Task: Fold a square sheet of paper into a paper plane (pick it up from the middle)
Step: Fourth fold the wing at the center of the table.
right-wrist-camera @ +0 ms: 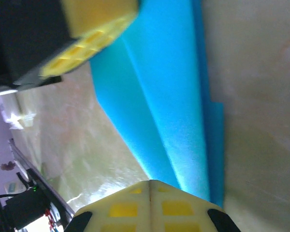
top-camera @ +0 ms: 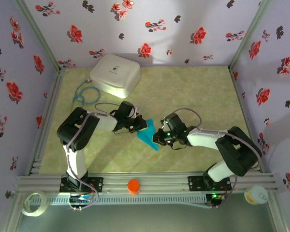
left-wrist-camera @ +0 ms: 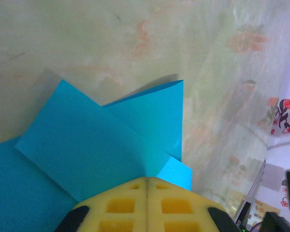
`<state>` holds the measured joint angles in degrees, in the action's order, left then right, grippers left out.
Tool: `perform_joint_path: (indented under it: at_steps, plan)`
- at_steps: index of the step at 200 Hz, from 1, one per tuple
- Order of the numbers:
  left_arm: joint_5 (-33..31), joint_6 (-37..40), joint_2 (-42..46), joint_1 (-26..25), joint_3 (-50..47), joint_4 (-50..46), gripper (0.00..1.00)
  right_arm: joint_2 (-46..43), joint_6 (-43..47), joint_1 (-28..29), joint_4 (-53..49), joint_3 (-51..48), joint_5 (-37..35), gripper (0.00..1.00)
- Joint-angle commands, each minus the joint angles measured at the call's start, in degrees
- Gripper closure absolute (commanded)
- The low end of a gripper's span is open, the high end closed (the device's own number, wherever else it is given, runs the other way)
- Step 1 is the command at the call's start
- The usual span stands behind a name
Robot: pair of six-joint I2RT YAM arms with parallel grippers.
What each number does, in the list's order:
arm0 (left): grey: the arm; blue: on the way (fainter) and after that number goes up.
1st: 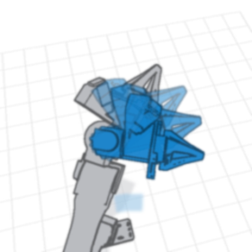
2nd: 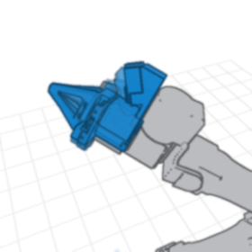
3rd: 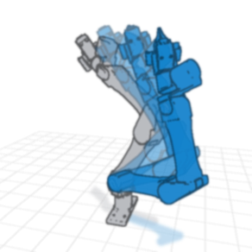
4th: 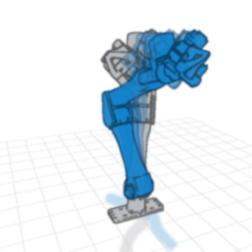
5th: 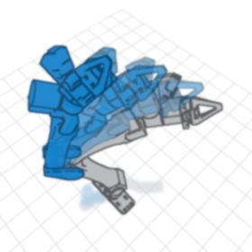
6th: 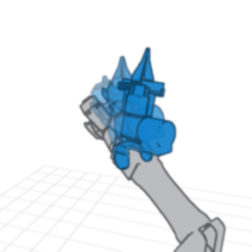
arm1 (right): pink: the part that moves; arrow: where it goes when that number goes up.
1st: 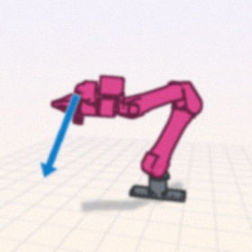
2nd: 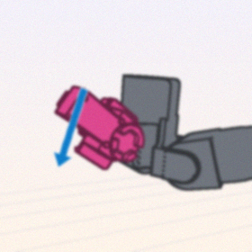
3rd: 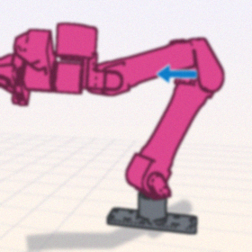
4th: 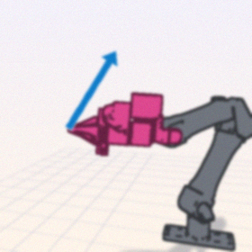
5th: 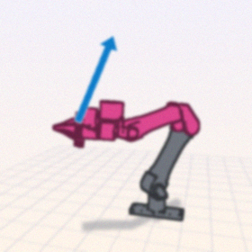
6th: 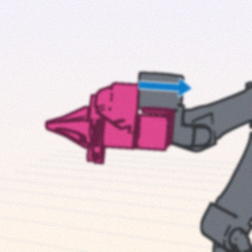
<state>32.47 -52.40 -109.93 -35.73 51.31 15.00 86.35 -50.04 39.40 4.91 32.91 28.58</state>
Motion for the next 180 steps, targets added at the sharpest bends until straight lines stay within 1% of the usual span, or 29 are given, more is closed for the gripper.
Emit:
perform_joint_path:
  at_steps: [1,77,111,130,147,157,168,180]
  plan:
    - [-2.31,-0.14,-2.32,0.74,-1.21,-2.61,1.00,1.71,-0.75,0.66,0.67,-2.38,1.35,0.97]
    - [-2.48,-0.55,-2.57,1.27,-1.47,-2.48,1.00,-6.68,-5.01,3.61,-1.45,-12.27,0.54,0.98]
    - [-2.41,-0.76,-2.68,1.36,-1.82,-2.01,1.00,-10.38,-3.19,3.57,-8.03,-12.15,-2.40,0.99]
    - [-2.27,-1.29,-2.44,1.32,-2.33,-1.15,1.00,-14.24,-2.95,3.58,-10.16,-11.21,-3.95,0.98]
    - [-2.27,-2.33,-2.01,1.27,-3.17,0.33,1.00,-17.88,-2.87,3.10,-13.53,-9.55,-6.92,0.98]
    - [-2.25,-3.37,-1.86,1.27,-3.78,1.55,1.00,-19.05,-2.91,2.46,-14.54,-8.86,-7.65,0.95]
    - [-2.40,-4.34,-1.61,1.29,-4.22,2.45,1.00,-19.55,-4.19,1.77,-14.72,-8.28,-8.07,0.85]
    - [-2.49,-4.80,-1.12,1.12,-4.63,2.95,1.00,-19.25,-5.72,1.39,-14.15,-7.57,-8.05,0.84]
